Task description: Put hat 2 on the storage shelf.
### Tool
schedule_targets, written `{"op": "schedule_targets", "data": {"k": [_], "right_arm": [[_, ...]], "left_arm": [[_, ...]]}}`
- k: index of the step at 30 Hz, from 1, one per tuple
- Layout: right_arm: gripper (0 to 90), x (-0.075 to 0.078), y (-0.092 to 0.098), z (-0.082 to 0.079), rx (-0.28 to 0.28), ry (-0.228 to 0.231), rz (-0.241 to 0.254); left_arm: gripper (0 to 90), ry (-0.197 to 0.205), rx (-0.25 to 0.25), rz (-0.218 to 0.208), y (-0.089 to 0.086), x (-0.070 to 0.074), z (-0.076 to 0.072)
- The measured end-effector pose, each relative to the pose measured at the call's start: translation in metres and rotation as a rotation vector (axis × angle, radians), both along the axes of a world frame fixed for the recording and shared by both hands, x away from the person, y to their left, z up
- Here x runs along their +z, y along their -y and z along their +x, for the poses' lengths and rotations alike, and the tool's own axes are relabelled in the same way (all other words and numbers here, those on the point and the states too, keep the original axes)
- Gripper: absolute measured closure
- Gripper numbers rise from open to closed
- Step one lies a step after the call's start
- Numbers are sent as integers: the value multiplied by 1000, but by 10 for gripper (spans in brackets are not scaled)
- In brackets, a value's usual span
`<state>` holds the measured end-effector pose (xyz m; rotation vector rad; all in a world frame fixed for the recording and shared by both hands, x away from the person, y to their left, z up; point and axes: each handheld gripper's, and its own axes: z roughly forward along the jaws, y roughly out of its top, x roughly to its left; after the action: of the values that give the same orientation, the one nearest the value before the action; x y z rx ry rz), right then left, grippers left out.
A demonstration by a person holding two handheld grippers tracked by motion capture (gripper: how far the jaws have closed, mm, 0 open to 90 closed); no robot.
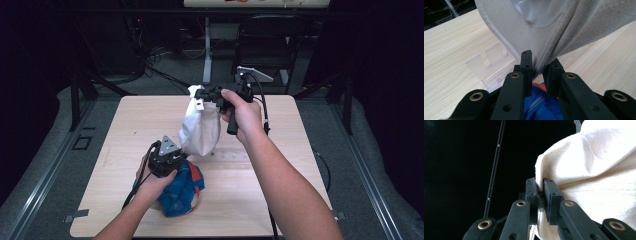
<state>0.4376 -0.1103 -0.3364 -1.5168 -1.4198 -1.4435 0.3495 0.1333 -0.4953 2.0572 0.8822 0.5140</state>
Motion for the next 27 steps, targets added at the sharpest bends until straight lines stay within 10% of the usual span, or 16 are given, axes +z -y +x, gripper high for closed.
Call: {"op": "schedule_targets", "data": {"k": [27], "right_arm": [[825,-29,-2,3,-1,-11,-71]], "left_arm": [[818,-41,102,-77,-9,-20,-2]]}}
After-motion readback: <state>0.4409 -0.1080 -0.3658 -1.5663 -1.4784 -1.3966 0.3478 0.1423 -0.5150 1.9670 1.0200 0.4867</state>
